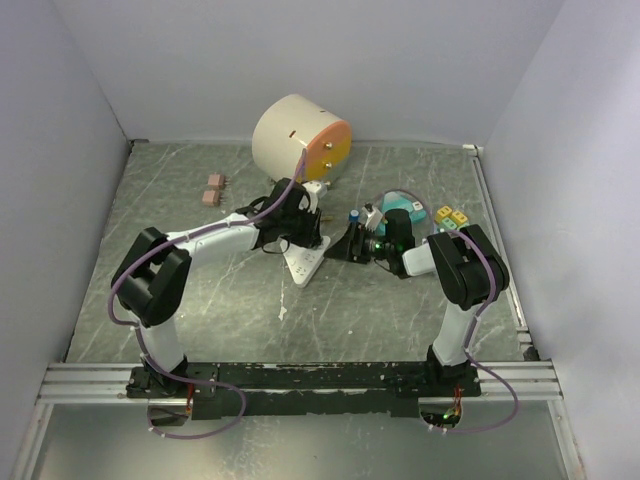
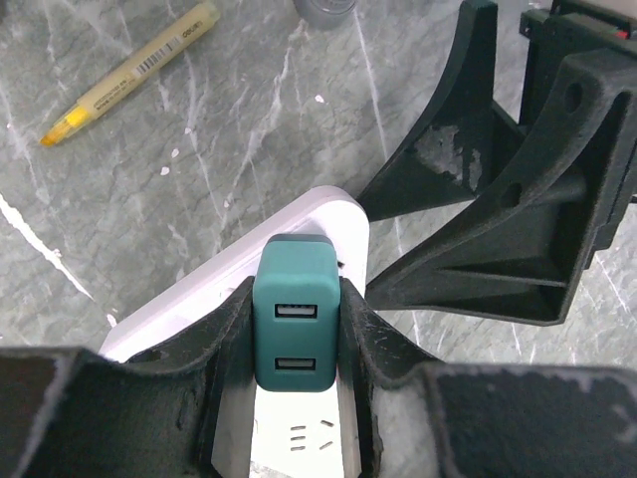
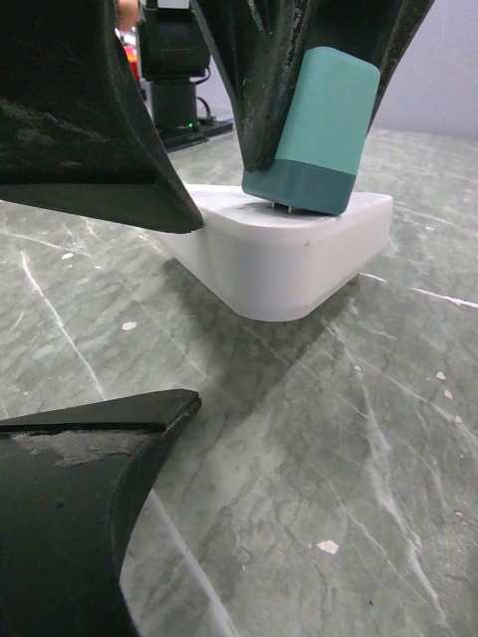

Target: Pull the plug off the socket

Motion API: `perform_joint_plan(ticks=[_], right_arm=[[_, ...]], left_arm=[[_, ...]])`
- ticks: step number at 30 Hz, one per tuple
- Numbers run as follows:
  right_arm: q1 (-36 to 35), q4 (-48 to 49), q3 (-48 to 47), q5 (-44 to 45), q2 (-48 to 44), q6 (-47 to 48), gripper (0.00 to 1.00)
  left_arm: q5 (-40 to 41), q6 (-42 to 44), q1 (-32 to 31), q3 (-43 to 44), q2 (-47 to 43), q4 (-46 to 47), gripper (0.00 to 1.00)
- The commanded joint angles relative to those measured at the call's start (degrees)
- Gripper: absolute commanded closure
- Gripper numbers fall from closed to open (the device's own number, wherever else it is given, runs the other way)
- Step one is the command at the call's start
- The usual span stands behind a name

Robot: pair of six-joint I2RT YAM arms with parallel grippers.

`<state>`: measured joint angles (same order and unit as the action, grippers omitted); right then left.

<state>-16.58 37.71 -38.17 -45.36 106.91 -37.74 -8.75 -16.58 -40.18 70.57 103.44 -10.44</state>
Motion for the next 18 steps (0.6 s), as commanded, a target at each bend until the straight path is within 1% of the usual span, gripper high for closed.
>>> perform_joint_plan(ticks=[1, 7, 13, 16, 18], right_arm=[[-0.62, 1.88, 1.21, -0.13, 0.20, -0.56, 0.35], [-0.55, 5.17, 2.34, -1.28, -0.45, -2.27, 0.32], [2.30, 9.85, 4.64, -2.31, -2.31, -5.98, 0.31], [2.38, 8.62, 3.51, -2.72, -1.74, -6.29, 0.31], [2.39, 11.50, 3.54, -4.32, -1.00, -8.54, 0.33]], left_arm=[[-7.67, -2.04, -0.23, -1.08, -1.74, 7.14, 0.93], [-9.33, -2.67, -0.33, -1.96, -0.77, 8.96, 0.93], [-8.46, -1.71, -0.26, -2.59, -0.86, 7.80, 0.93], [-9.27, -1.68, -0.30, -3.13, -1.02, 8.57, 0.93], [-10.78, -1.79, -0.33, -3.56, -0.96, 9.16, 0.93]])
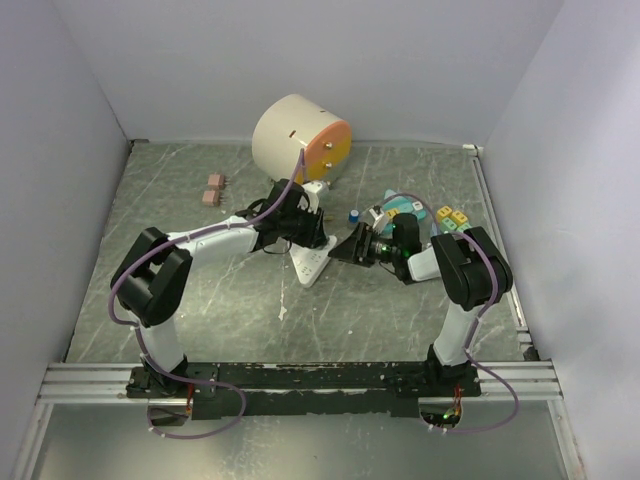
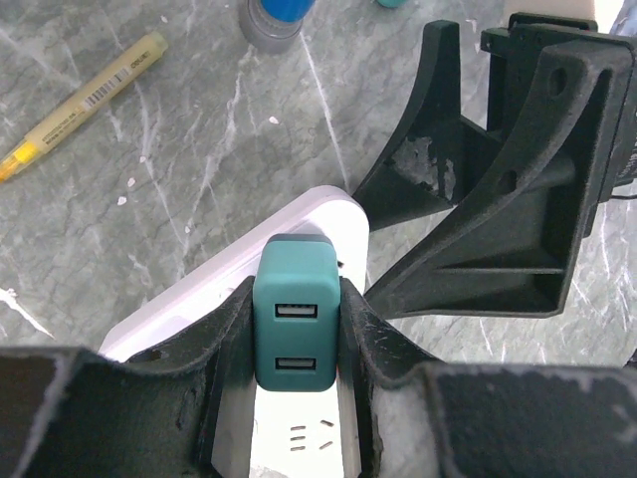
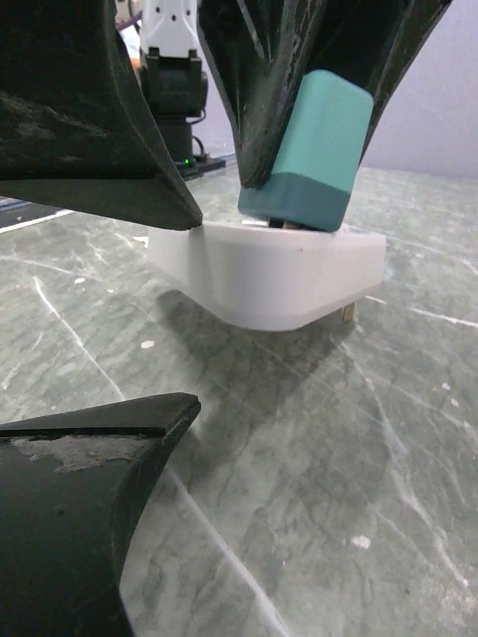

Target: Pull the plug off the socket

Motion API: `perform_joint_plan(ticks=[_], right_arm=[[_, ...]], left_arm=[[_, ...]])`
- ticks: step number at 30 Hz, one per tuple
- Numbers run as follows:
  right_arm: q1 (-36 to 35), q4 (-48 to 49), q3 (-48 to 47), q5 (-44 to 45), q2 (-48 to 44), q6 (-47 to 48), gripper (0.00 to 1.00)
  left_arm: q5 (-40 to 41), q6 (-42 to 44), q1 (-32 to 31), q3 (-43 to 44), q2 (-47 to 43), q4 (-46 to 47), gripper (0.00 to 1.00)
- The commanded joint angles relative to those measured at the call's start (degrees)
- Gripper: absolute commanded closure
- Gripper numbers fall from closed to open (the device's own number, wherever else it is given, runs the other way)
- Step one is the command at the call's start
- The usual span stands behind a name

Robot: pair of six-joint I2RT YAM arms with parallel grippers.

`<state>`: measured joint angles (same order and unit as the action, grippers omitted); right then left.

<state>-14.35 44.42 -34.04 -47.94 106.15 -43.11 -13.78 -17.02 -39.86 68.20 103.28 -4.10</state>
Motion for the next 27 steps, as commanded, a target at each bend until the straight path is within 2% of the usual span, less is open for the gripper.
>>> perform_joint_plan(ticks=[1, 5, 11, 19, 22, 24, 27], right_arm=[[0.15, 5.98, -0.43, -2.33, -0.01, -4.23, 0.33], [0.08, 9.23, -0.79, -3.03, 1.04, -6.91, 0.36], [0.09, 9.67, -0.96, -2.99, 2.48, -7.34, 0.47], [0.11, 9.15, -0.80, -1.15, 3.70, -7.11, 0.71], [0.04, 6.15, -0.41, 1.55, 4.47, -5.92, 0.88], [0.05, 5.39, -0.10, 2.32, 5.35, -5.50, 0.97], [0.11, 5.13, -0.04, 2.84, 6.41, -5.55, 1.00]], left_arm=[[-6.04, -1.27, -0.66, -1.19, -0.69, 2.74, 0.93], [-6.22, -1.07, -0.65, -1.42, -0.45, 2.81, 0.93], [-6.68, -1.60, -0.64, -1.94, -1.06, 3.94, 0.93], [-4.48, -0.63, -1.61, -2.40, -3.43, 3.99, 0.93], [0.15, 1.03, -4.25, -2.99, -6.51, 4.35, 0.93], [0.48, 1.03, -5.25, -3.81, -8.60, 5.67, 0.93], [1.20, 0.48, -5.47, -4.58, -10.54, 6.40, 0.93]])
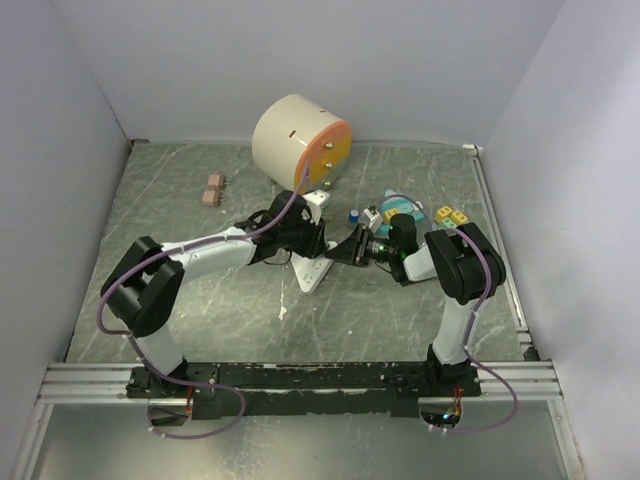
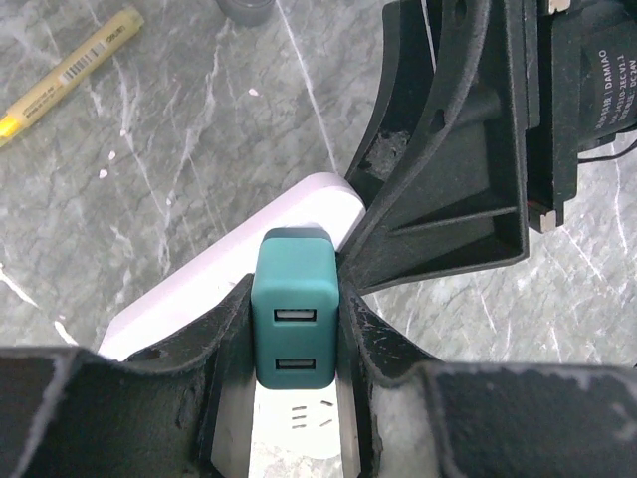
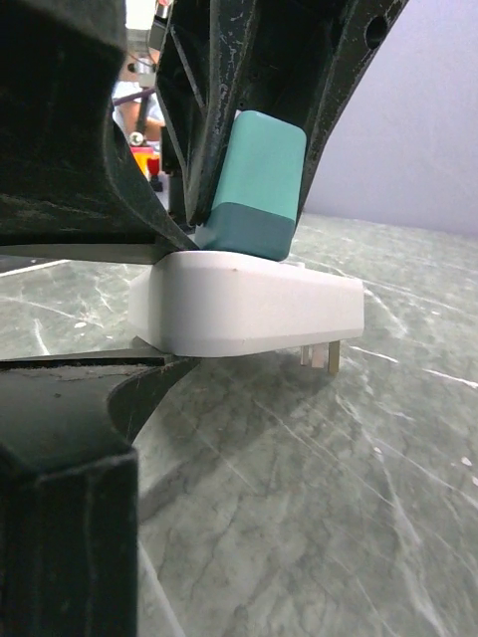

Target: Pull the plug off the socket

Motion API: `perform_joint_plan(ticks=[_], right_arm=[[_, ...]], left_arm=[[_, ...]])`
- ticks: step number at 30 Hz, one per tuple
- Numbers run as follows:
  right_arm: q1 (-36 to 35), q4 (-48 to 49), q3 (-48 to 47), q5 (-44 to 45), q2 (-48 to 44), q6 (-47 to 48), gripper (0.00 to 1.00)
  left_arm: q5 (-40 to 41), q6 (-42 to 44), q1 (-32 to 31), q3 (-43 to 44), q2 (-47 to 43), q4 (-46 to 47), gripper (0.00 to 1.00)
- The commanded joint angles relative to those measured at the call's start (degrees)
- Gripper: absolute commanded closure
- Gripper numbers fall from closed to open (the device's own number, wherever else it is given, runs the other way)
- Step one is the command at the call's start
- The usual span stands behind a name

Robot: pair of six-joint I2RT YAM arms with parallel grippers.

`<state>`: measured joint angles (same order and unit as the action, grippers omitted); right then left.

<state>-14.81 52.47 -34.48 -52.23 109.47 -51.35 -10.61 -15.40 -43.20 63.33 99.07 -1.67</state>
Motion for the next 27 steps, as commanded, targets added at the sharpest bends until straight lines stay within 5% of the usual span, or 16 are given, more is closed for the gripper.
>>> perform_joint_plan(ticks=[1, 13, 22, 27], right_arm=[[0.53, -3.50, 0.26, 7.47, 3.27, 3.03, 1.00], [0.54, -9.33, -0.17, 10.77, 3.26, 7.26, 1.00], [0.60, -11.24, -0.14, 11.08, 1.83, 8.96, 1.00], [0.55, -9.77, -0.02, 9.93, 1.56, 8.82, 1.00]], left_arm=[[-1.52, -1.18, -2.14, -0.01, -6.93, 3.98, 0.93], [-5.55, -6.44, 3.88, -5.37, -12.15, 1.28, 0.93], [-26.83, -14.30, 34.92, -10.65, -17.87, -5.42, 0.93], [-35.12, -18.22, 50.67, -10.46, -10.80, -7.32, 0.93]])
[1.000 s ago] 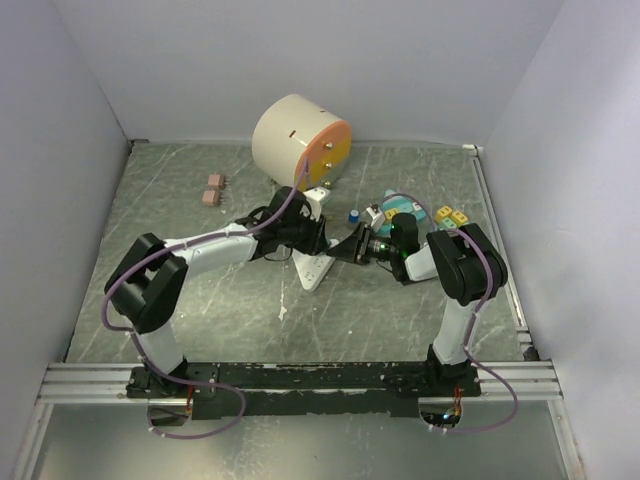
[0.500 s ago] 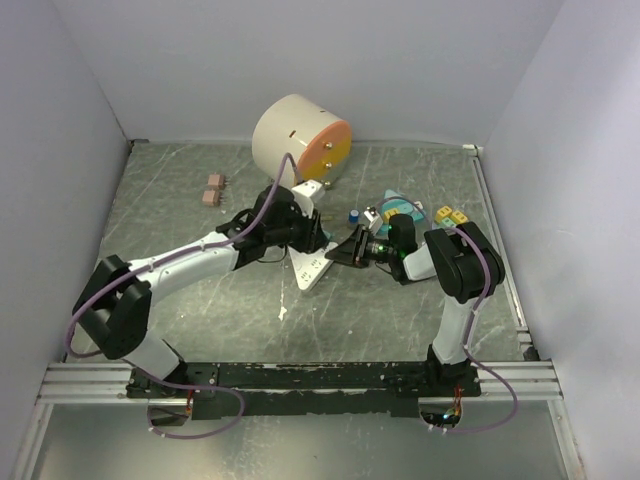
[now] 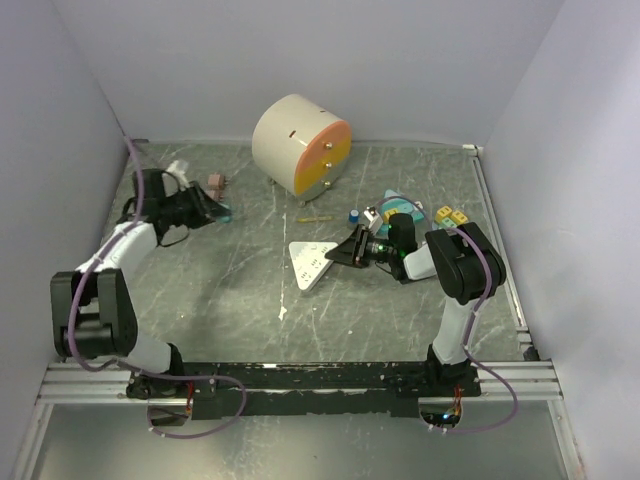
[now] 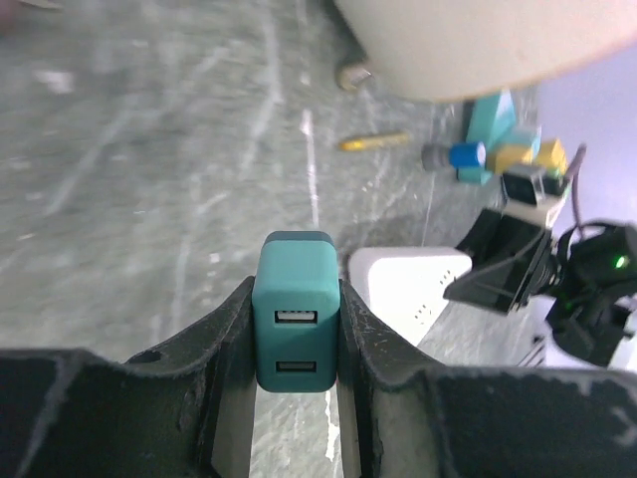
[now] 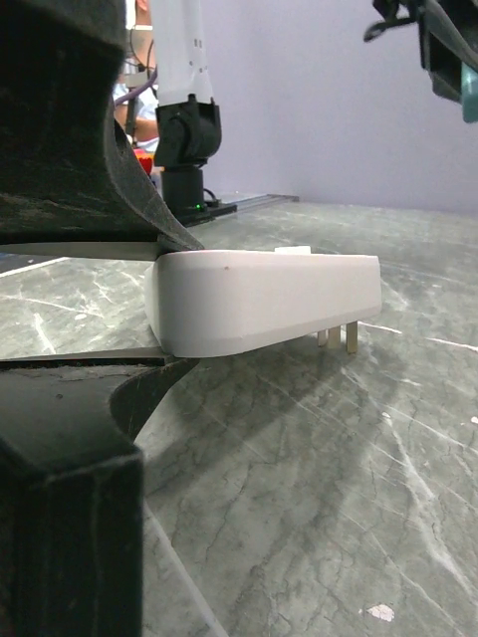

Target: Pull the plug off the socket

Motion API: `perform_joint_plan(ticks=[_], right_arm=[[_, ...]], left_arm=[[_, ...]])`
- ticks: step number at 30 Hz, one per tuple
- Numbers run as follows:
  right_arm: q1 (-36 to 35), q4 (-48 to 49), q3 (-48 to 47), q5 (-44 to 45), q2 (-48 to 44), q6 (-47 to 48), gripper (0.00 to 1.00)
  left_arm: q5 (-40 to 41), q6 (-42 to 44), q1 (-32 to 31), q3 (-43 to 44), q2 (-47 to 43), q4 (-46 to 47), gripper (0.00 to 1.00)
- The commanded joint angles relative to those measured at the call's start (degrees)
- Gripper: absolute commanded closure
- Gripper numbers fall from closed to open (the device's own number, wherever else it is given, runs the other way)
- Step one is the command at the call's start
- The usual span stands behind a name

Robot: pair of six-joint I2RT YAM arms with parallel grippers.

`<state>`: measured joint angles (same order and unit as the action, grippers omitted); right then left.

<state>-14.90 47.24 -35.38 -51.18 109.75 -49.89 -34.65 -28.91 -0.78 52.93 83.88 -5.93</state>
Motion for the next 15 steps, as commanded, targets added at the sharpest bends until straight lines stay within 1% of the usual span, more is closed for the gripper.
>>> perform_joint_plan(ticks=[1, 2, 4, 7, 9, 13, 15], right_arm=[[0.66, -4.00, 0.94, 8.42, 1.53, 7.21, 1.00], [0.59, -3.77, 0.92, 8.19, 1.60, 7.18, 1.00], [0.61, -3.95, 0.90, 7.99, 1.57, 7.42, 1.00], [0.65, -4.72, 0.94, 8.50, 0.58, 8.45, 1.00], [0.64, -5.53, 1.02, 9.02, -0.23, 9.28, 1.00], [0.58, -6.51, 0.84, 9.18, -1.25, 10.40, 1.00], [0.58, -6.46, 0.76, 9.24, -1.01, 10.45, 1.00]], left_arm=[[-12.60, -6.61, 9.37, 0.21, 6.59, -1.32, 0.93], [-12.67, -7.88, 9.80, 1.02, 8.72, 0.24, 0.93], [-10.52, -8.21, 9.91, 4.03, 12.62, -0.32, 0.93], [-7.74, -7.62, 10.79, 9.13, 17.90, -2.70, 0.93], [-7.36, -7.43, 12.11, 12.90, 22.55, -4.49, 0.92], [-6.12, -5.05, 12.83, 21.84, 30.75, -9.88, 0.90], [-6.32, -4.96, 13.15, 23.02, 32.81, -10.18, 0.87]])
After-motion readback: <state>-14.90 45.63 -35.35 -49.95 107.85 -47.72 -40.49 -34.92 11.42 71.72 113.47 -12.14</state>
